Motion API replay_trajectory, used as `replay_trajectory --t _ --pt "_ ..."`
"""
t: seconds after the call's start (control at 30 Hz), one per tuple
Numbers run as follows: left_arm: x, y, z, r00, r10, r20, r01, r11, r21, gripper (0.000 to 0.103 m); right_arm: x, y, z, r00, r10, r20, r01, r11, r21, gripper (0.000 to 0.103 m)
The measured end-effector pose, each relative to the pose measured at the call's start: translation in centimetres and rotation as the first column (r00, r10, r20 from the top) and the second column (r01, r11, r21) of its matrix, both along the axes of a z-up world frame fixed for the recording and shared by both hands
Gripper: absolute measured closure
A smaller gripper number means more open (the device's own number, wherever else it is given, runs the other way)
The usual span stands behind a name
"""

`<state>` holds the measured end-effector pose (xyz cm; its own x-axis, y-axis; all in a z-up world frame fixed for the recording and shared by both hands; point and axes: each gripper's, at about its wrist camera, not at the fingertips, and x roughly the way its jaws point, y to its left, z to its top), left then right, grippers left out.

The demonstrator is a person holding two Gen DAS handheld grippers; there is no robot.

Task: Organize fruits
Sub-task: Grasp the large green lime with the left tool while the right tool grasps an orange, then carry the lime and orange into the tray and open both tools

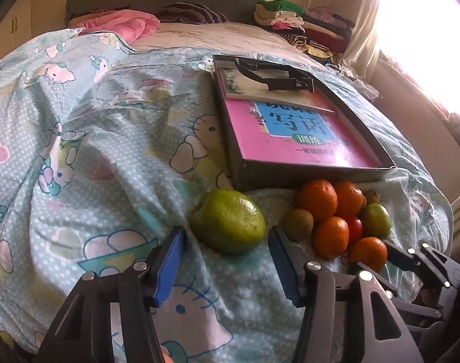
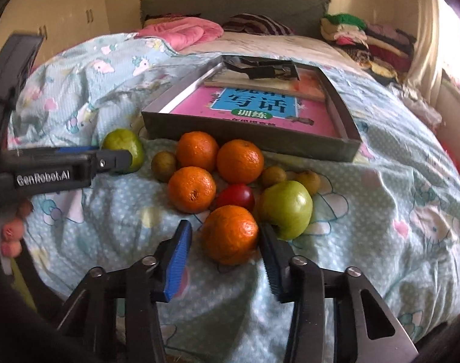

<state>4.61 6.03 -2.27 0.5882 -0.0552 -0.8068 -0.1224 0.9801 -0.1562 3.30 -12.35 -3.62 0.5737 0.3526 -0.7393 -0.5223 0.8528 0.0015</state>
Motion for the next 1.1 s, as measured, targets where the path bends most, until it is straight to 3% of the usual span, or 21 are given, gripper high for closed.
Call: replay_trajectory --t 0.33,0.67,0.83,1.1 --pt "1.5 -0.4 -0.5 1.0 -0.012 -0.01 0.012 1.0 0.009 0.051 0.0 -0.7 -0.2 1.0 0.015 -0.005 -0.014 0.998 0.057 0.067" --pt "2.5 0.6 -1.1 1.0 0.01 -0.011 -0.01 0.997 -0.081 0.052 -0.3 -1.8 2.0 0.999 0.017 0.032 -0.021 0.993 0.113 0.067" --pt "2.9 0.5 -1.5 1.0 0.019 -0.013 -0.02 0.997 -0.075 0.052 -0.1 -1.8 1.9 1.0 0.014 0.028 -0.017 0.993 0.115 0.067" --pt "0.7 0.5 1.3 0.999 -0.014 0.03 0.016 0.998 -0.059 0.053 0.8 -3.1 3.8 0.998 -0.011 0.062 0.001 0.987 0.162 0.067"
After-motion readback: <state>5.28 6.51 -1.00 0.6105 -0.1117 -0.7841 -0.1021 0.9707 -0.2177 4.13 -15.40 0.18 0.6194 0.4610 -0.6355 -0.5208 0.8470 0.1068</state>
